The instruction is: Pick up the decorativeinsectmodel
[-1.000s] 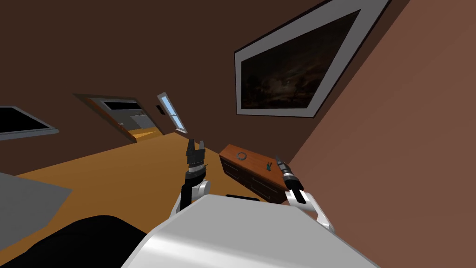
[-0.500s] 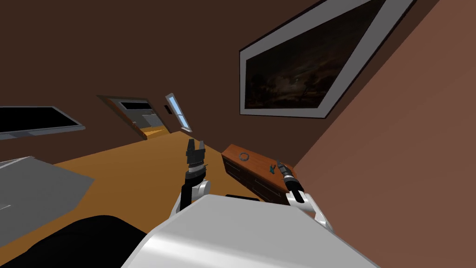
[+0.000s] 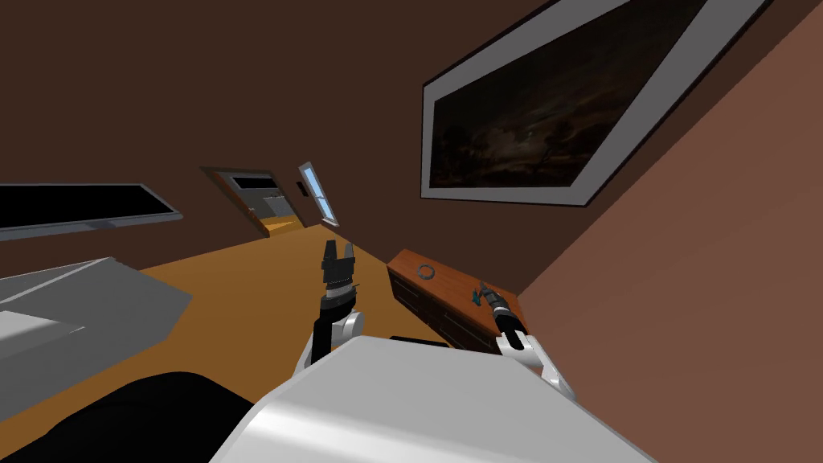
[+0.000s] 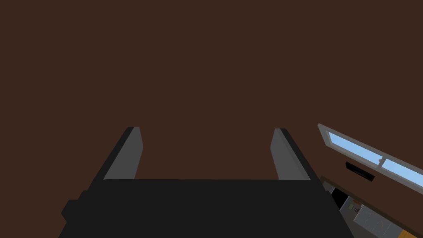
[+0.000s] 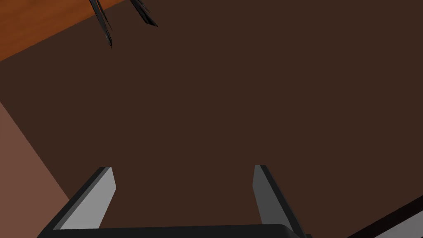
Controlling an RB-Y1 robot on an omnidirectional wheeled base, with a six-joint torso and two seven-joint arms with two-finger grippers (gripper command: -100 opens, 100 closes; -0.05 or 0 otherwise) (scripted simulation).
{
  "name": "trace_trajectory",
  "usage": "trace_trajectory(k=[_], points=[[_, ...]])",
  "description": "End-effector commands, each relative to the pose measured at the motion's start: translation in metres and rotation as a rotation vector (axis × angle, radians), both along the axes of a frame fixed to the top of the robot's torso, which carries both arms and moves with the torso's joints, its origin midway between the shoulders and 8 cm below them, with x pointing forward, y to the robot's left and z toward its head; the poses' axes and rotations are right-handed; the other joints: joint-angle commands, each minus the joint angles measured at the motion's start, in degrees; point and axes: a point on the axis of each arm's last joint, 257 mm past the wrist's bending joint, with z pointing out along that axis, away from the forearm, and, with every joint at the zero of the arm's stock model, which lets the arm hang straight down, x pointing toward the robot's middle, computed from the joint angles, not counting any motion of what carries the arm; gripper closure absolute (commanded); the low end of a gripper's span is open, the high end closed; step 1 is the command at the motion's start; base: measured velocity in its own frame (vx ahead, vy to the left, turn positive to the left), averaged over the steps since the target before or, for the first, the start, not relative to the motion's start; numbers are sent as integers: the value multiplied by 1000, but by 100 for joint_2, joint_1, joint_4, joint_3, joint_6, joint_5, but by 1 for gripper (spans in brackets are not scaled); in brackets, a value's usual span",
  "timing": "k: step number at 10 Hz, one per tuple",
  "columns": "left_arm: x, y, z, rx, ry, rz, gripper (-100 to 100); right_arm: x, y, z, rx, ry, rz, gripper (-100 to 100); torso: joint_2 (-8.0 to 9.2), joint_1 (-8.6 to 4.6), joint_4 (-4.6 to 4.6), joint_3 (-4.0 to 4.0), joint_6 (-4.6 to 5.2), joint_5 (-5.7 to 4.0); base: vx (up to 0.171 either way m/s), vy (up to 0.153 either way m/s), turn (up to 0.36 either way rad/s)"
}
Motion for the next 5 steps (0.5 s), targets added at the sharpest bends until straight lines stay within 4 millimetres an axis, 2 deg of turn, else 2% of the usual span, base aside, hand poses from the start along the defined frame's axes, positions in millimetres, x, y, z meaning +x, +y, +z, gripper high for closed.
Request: trace_trajectory(k=[1, 2, 3, 5], points=[[0, 0, 0, 0, 0, 0, 0, -4, -5, -13, -10, 35, -12, -100, 0, 0, 0, 0, 0, 0, 15, 7, 64], [0, 0, 0, 0, 0, 0, 0, -8, -15, -25, -36, 75, -28, -100, 2, -1, 0, 1, 2, 0, 19, 10, 137], [0, 0, 0, 0, 0, 0, 0, -10, -16, -31, -32, 87, -31, -100, 0, 0, 0, 0, 0, 0, 17, 5, 75], [0, 0, 0, 0, 0, 0, 0, -21, -35, -57, -79, 174, -63, -100, 0, 1, 0, 0, 1, 0, 24, 13, 151]])
